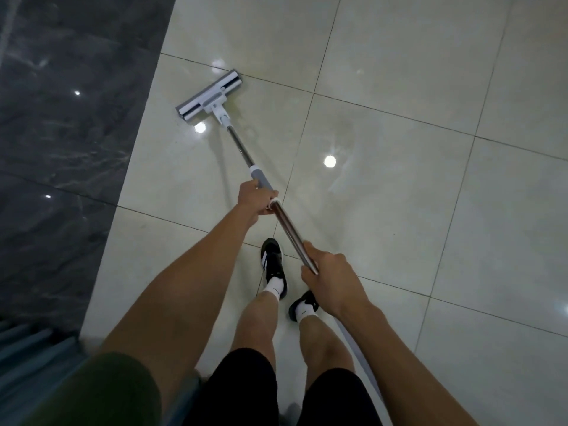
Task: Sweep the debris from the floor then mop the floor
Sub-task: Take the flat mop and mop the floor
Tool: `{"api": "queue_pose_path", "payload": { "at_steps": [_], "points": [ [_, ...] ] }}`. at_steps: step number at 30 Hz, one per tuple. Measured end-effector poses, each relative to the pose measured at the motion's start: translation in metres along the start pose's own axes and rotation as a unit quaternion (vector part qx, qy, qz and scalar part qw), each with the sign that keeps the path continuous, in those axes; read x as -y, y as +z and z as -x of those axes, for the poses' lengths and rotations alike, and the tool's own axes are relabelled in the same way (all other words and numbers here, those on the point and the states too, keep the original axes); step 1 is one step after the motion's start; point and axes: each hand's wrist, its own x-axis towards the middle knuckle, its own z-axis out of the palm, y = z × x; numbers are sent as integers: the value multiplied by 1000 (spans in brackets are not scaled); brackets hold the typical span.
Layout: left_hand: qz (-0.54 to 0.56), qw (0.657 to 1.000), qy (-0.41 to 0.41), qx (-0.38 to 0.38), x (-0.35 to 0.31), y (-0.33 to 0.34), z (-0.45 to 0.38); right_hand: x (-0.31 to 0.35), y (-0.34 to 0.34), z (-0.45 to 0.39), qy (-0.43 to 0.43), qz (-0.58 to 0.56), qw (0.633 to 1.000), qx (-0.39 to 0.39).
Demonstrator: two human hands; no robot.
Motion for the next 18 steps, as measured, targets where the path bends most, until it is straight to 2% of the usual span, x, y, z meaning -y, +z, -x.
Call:
{"api": "queue_pose_path", "payload": {
  "at_steps": [11,18],
  "points": [
    [59,998,16,-20,-82,-54,-77,66,-14,-110,-22,25,999,7],
    [103,993,6,-54,-114,-118,-100,128,-13,-153,-58,71,996,15]
  ]
}}
